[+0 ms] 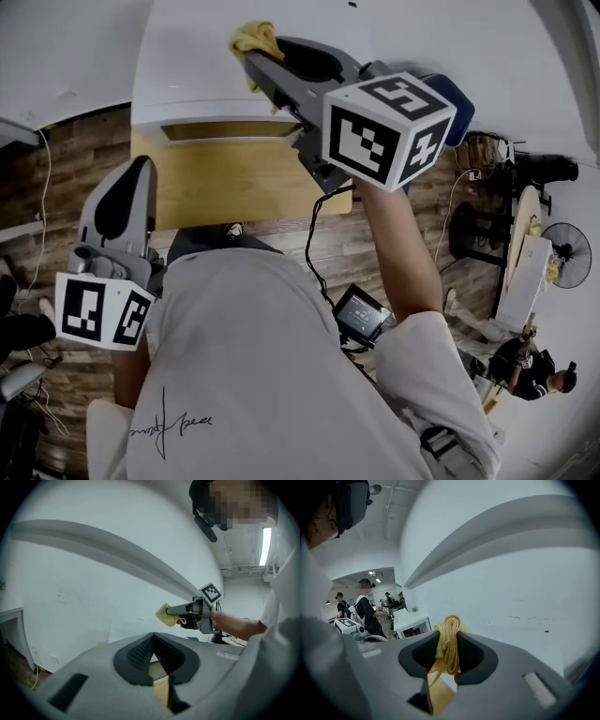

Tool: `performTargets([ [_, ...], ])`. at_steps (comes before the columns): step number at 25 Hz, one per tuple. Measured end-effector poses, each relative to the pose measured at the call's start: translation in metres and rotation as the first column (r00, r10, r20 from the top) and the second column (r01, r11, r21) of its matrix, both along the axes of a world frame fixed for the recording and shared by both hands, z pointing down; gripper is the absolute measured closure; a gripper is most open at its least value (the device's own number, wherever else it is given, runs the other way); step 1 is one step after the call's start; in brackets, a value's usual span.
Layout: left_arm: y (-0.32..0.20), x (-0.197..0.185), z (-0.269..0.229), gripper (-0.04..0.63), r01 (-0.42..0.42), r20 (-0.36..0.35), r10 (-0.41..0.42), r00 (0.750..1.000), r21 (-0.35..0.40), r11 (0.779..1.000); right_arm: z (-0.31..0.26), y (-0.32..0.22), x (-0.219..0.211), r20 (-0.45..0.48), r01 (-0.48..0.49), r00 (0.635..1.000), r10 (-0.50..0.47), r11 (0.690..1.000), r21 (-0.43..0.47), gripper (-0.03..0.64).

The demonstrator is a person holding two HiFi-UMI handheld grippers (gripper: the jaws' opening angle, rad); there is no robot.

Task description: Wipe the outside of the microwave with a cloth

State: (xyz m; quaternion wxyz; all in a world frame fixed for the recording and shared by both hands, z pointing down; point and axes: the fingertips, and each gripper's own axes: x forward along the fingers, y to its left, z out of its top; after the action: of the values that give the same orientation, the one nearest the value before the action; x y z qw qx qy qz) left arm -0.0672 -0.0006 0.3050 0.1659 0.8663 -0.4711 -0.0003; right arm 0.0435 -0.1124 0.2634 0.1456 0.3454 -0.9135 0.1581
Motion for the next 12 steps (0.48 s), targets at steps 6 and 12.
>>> performTargets([
  [6, 0.018, 0.022, -0.017, 0.603, 0.011, 0.029, -0.011, 1.000, 0.030, 0.999, -0.015, 0.034, 0.054, 0.063, -0.081, 0.995, 0.078, 0.996, 0.046, 0.502],
  [12, 0.028, 0.042, -0.036, 0.603, 0.036, 0.012, -0.036, 0.999, 0.055, 0.998, -0.025, 0.068, 0.104, 0.101, -0.160, 0.984, 0.150, 0.982, 0.097, 0.500],
])
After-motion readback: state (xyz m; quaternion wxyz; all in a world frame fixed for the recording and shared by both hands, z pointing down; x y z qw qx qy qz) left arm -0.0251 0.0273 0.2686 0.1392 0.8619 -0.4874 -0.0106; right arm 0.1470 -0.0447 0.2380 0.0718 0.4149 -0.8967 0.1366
